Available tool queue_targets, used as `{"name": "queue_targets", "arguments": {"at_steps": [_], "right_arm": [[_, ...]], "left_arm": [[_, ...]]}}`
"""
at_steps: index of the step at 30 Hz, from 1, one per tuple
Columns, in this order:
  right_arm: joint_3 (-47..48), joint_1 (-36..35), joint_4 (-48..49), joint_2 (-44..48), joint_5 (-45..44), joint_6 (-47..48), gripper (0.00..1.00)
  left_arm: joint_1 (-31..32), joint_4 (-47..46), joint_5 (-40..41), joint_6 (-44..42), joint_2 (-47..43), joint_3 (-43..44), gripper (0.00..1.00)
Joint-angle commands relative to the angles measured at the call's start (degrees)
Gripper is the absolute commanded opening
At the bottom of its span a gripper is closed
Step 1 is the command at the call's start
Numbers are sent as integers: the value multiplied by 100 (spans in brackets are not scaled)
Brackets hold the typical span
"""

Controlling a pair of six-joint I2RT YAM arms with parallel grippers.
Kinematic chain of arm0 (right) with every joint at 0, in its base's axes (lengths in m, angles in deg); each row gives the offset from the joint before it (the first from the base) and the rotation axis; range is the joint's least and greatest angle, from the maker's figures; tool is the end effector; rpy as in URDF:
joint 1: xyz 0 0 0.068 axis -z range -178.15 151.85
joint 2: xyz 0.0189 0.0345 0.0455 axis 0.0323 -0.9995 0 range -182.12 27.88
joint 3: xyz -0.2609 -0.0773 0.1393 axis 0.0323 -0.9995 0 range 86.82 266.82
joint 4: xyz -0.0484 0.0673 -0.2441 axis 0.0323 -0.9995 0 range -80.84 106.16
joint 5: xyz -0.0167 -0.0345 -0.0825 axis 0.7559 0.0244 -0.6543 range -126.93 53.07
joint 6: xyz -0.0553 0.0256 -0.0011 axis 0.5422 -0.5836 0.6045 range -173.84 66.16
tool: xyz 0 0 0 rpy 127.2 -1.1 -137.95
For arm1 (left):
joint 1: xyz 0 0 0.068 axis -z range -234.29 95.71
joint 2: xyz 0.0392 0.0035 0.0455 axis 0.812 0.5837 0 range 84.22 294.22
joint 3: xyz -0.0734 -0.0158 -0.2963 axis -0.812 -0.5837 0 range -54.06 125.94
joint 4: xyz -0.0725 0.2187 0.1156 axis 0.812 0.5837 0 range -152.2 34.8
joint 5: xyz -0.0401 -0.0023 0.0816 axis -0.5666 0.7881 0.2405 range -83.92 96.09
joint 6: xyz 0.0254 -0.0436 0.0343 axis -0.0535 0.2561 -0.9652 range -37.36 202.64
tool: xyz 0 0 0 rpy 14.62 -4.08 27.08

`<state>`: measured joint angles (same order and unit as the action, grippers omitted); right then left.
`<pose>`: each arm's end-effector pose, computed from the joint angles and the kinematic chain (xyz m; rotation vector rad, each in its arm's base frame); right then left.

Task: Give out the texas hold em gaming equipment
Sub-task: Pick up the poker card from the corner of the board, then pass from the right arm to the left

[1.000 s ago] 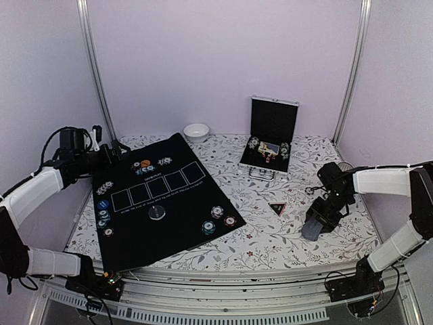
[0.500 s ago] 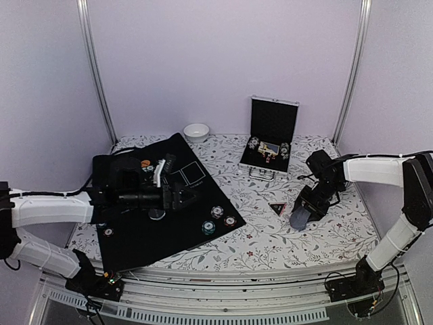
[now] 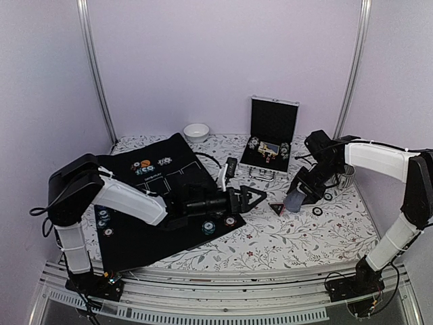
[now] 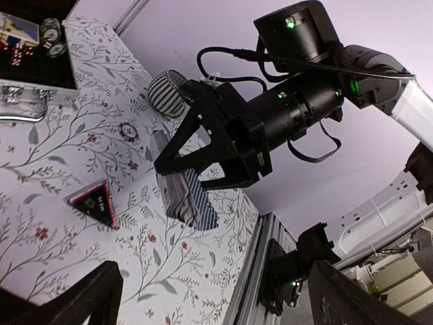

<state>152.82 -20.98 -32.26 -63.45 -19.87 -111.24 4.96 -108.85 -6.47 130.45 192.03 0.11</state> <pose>0.2746 0.1300 0.2495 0.8445 2.9334 0.6306 0.2062 -0.3661 0.2241 0.3835 1.9225 -1.5161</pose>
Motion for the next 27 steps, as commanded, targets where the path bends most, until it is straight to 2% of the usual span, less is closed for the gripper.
{"name": "queue_targets", "arguments": {"at_steps": [1, 4, 9, 17, 21, 27], "right_arm": [[470, -33, -384, -133, 188, -133, 50], [643, -41, -497, -87, 178, -210, 50], [718, -117, -445, 48, 275, -469, 47], [814, -412, -341, -16, 421, -722, 47], [942, -502, -350, -25, 388, -801, 47], [995, -625, -339, -88, 373, -866, 47]], "left_arm": [[236, -373, -123, -235, 802, 970, 98], [248, 322, -287, -535, 1232, 1603, 98], [252, 572, -487, -759, 1730, 2140, 98], [195, 281, -480, -370, 2136, 2417, 98], [157, 436, -478, -176, 2316, 2518, 91], [33, 59, -548, 164, 2352, 2407, 82]]}}
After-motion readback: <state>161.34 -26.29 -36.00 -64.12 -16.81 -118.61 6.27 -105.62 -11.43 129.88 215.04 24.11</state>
